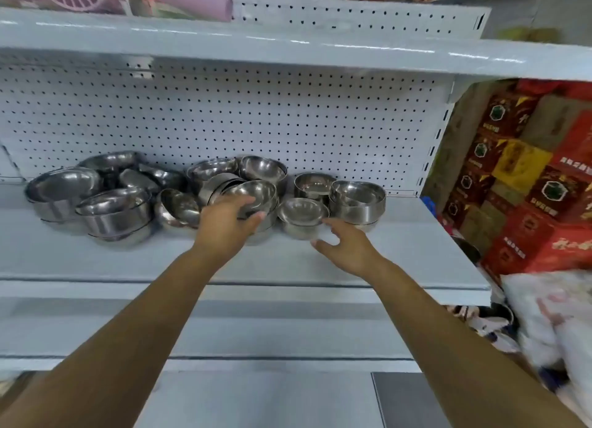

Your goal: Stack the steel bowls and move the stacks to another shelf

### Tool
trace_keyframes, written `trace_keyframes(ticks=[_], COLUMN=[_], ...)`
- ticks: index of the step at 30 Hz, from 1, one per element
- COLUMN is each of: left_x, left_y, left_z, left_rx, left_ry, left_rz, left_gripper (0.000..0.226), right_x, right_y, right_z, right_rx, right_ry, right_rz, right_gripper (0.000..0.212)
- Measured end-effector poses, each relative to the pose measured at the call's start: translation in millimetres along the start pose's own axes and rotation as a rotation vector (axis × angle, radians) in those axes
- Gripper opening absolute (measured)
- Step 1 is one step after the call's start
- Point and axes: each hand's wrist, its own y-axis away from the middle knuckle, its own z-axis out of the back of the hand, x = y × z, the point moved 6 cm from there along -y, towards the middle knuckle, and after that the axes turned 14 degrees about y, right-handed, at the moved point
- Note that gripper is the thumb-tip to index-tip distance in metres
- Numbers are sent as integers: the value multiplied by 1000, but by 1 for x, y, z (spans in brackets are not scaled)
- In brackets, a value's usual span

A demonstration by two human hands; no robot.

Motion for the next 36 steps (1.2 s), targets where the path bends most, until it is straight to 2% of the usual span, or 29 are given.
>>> trace_keyframes(ticks=[5,9,13,18,23,28,36], left_x=[8,8,7,0,-19,-37,-43], left_y=[-9,-13,-15,-11,7,41,79], left_z=[-9,-11,-6,-1,2,-15,-57], left_rx=[-6,-12,-20,-69,-132,-196,-178], left_ry=[-90,-109,43,187,239,124,-14], left_rz=[11,-2,-5,-47,-216,-399,-521], left_gripper=[31,16,13,12,9,15,21], right_x=[-9,-17,-23,-23,-25,-38,-75], right_y=[-32,-47,-52,-49,-25,14,73], right_z=[-17,-24,-23,-20,-13,-11,4], right_rx=[-63,-68,-103,-172,-251,-236,-320], right_ry=[-5,29,33,-3,-24,-40,-90], right_rz=[9,-8,-29,-23,13,22,-8], right_gripper=[60,45,27,17,12,12,15])
